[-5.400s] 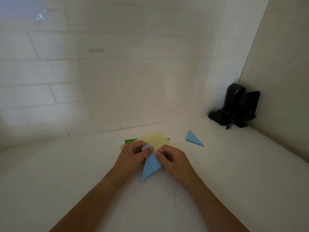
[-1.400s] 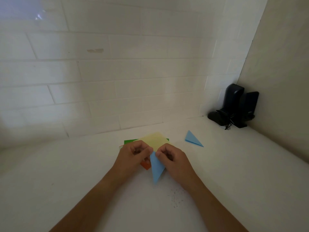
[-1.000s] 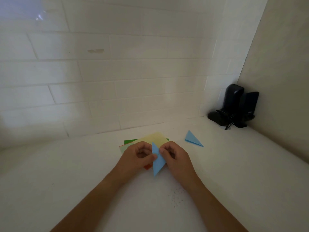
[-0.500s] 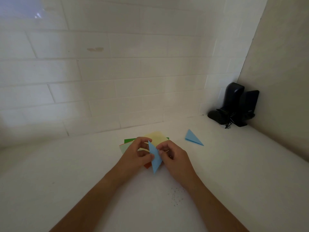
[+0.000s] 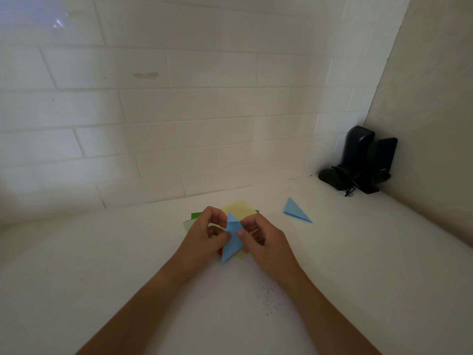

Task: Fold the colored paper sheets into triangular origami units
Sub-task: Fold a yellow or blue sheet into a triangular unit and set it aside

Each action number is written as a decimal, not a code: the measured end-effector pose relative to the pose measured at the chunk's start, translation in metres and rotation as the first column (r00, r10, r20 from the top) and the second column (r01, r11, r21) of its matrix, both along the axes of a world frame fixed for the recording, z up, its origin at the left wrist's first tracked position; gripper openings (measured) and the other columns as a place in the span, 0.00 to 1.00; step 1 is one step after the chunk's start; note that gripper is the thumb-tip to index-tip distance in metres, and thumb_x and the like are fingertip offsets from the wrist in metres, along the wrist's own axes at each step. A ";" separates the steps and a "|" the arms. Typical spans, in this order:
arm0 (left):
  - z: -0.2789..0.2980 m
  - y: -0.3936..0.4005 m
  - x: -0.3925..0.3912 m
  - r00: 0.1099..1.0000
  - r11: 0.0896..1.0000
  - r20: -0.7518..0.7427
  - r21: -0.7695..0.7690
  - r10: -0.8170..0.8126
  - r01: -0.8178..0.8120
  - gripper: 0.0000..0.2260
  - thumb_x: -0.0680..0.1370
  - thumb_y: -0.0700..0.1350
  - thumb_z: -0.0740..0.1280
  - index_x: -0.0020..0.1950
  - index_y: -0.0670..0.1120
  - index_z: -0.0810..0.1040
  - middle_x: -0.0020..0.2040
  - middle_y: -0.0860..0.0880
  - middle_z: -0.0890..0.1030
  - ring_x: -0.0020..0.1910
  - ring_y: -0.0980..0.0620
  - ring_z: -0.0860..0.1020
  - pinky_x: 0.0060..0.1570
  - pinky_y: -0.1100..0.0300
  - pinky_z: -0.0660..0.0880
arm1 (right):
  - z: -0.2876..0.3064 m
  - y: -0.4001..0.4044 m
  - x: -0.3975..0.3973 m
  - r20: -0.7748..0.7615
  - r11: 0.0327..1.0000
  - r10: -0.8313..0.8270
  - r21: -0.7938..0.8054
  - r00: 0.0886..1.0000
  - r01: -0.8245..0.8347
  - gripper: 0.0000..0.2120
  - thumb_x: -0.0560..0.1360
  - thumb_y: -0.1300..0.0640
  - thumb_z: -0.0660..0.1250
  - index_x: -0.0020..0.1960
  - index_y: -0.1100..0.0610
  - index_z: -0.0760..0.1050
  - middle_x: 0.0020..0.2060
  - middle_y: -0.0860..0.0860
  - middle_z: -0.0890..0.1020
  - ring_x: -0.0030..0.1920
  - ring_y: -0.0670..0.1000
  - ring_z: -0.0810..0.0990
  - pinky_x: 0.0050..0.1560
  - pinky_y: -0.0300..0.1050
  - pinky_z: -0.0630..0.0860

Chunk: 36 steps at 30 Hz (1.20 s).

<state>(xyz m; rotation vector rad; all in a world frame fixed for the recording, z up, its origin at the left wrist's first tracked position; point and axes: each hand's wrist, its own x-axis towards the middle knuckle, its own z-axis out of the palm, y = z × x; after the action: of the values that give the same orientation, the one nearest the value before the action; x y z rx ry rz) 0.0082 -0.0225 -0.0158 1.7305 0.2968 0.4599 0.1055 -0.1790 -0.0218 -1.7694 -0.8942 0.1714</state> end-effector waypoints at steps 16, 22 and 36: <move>0.005 -0.005 -0.002 0.999 0.996 -0.036 0.091 0.012 -0.009 0.13 0.79 0.31 0.65 0.54 0.48 0.80 0.50 0.47 0.83 0.44 0.44 0.81 0.38 0.59 0.77 | 0.004 -0.004 -0.002 -0.006 1.000 -0.005 0.021 1.000 0.005 0.17 0.80 0.67 0.61 0.54 0.45 0.77 0.44 0.52 0.83 0.33 0.50 0.79 0.31 0.36 0.75; 0.006 -0.006 -0.002 1.000 0.994 -0.020 0.106 0.007 -0.005 0.10 0.81 0.32 0.64 0.54 0.46 0.79 0.50 0.49 0.83 0.42 0.53 0.82 0.36 0.62 0.77 | 0.000 -0.002 0.000 0.025 0.997 -0.052 0.063 0.998 0.051 0.09 0.81 0.61 0.66 0.47 0.49 0.80 0.41 0.44 0.82 0.38 0.48 0.78 0.36 0.36 0.70; 0.008 -0.005 -0.001 1.000 0.992 0.008 0.123 0.026 -0.027 0.05 0.84 0.37 0.64 0.54 0.43 0.78 0.47 0.48 0.81 0.40 0.58 0.81 0.37 0.62 0.78 | 0.000 -0.002 0.001 -0.063 0.995 0.024 0.096 0.998 -0.018 0.04 0.77 0.57 0.74 0.50 0.49 0.81 0.45 0.43 0.84 0.45 0.45 0.82 0.40 0.44 0.76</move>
<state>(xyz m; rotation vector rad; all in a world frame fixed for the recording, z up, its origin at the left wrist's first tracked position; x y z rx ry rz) 0.0069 -0.0274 -0.0083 1.8464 0.2922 0.5114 0.1064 -0.1812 -0.0221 -1.6577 -0.8616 0.1947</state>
